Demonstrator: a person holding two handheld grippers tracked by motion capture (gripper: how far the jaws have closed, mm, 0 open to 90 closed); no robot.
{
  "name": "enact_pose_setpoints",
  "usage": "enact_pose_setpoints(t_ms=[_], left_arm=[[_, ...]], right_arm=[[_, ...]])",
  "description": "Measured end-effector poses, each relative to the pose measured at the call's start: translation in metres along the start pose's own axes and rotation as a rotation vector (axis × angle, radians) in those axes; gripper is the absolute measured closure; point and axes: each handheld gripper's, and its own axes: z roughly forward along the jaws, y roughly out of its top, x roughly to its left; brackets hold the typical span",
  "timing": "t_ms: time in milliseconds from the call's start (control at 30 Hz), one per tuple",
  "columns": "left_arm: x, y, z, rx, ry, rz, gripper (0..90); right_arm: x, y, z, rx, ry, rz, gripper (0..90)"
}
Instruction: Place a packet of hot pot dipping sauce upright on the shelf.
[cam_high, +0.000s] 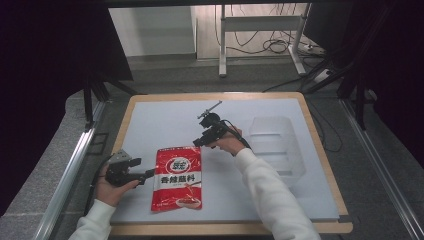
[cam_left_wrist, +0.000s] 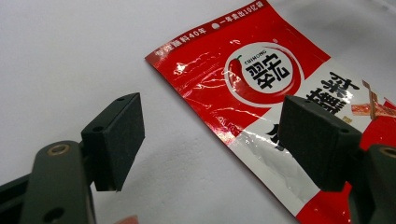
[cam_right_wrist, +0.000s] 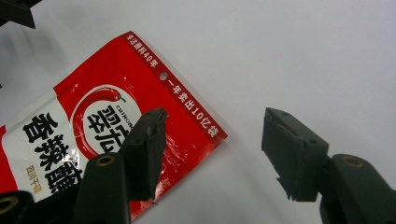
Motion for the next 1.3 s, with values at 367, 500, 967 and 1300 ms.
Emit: enact_pose_setpoints(t_ms=[367, 500, 967, 1300], left_arm=[[0.000, 0.000, 0.001, 0.002, -0.004, 0.004, 22.6], [0.000, 0.000, 0.001, 0.003, -0.005, 0.005, 22.6], [0.001, 0.000, 0.000, -0.003, -0.002, 0.001, 23.0], [0.003, 0.001, 0.001, -0.004, -0.016, -0.022, 23.5]], right_arm=[[-0.012, 0.000, 0.030, 0.080, 0.046, 0.054, 48.6], [-0.014, 0.000, 0.036, 0.090, 0.062, 0.070, 50.6], [-0.013, -0.002, 0.040, 0.092, 0.164, 0.054, 78.2], [0.003, -0.001, 0.023, 0.035, 0.176, -0.052, 88.9]])
